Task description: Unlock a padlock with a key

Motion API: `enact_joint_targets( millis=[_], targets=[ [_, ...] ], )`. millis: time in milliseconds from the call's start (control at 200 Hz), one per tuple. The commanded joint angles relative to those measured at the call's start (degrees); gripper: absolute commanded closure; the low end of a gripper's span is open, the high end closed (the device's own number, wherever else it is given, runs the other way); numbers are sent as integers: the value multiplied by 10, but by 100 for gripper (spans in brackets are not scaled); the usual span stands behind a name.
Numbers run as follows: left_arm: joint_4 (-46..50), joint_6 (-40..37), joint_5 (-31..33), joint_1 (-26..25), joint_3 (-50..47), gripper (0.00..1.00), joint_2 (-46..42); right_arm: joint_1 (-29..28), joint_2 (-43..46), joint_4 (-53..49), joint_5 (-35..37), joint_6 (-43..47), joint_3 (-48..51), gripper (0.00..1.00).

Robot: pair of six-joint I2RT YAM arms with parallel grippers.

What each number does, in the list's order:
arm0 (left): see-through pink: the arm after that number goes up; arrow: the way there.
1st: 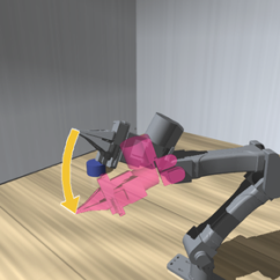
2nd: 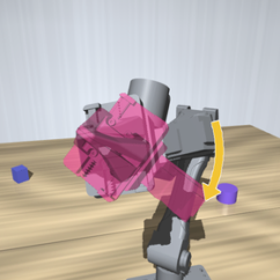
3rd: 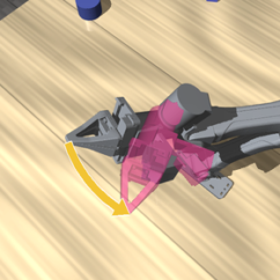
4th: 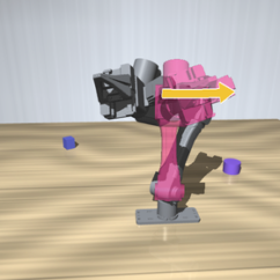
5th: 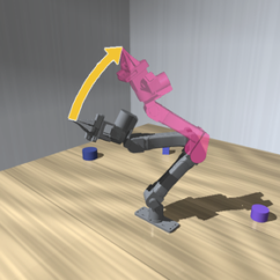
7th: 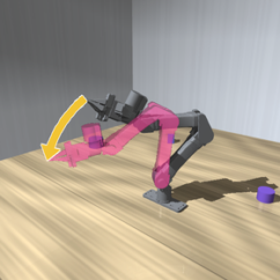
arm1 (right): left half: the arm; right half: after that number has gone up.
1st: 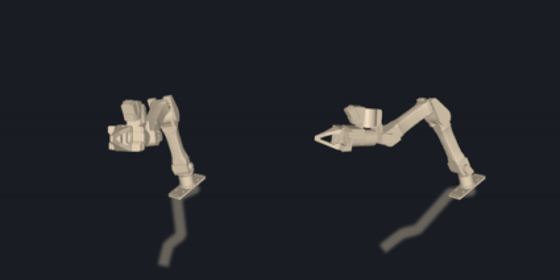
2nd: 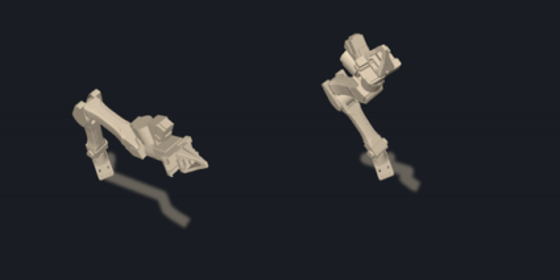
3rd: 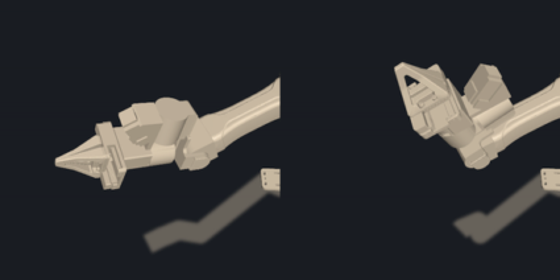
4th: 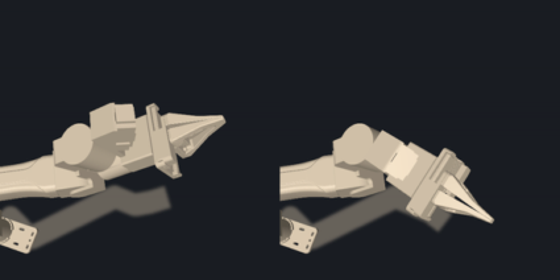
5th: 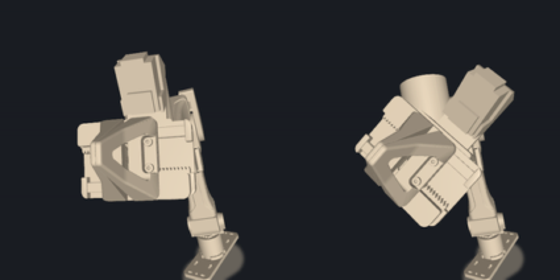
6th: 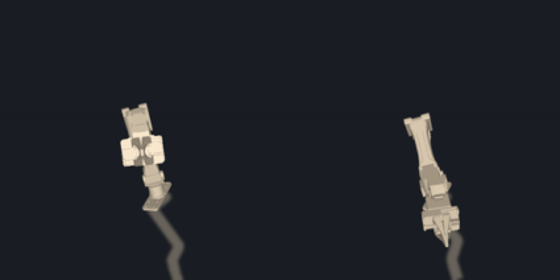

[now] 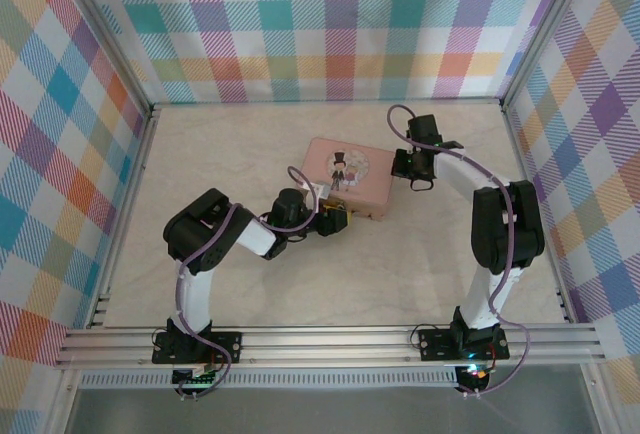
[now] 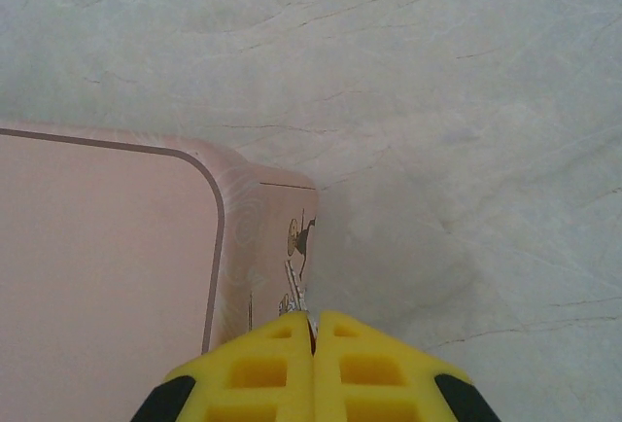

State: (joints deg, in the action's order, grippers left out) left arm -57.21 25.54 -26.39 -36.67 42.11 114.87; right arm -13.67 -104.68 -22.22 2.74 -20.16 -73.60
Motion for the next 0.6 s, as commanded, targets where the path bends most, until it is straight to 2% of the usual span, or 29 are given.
enact_joint_targets(
  millis=[0,145,285,420,595],
  targets=[
    [-38,5,-5,3,-4,56,-28,-15,-26,-8,-20,0,-4,100],
    [-33,6,-9,4,2,62,-22,-21,-35,-10,-22,1,-13,100],
    [-29,11,-5,9,2,63,-21,-23,-39,-13,-21,5,-20,100],
    [-27,12,1,13,-2,59,-22,-23,-42,-14,-20,7,-23,100],
    [-28,21,-6,18,1,65,-18,-23,-43,-15,-20,7,-25,100]
  ],
)
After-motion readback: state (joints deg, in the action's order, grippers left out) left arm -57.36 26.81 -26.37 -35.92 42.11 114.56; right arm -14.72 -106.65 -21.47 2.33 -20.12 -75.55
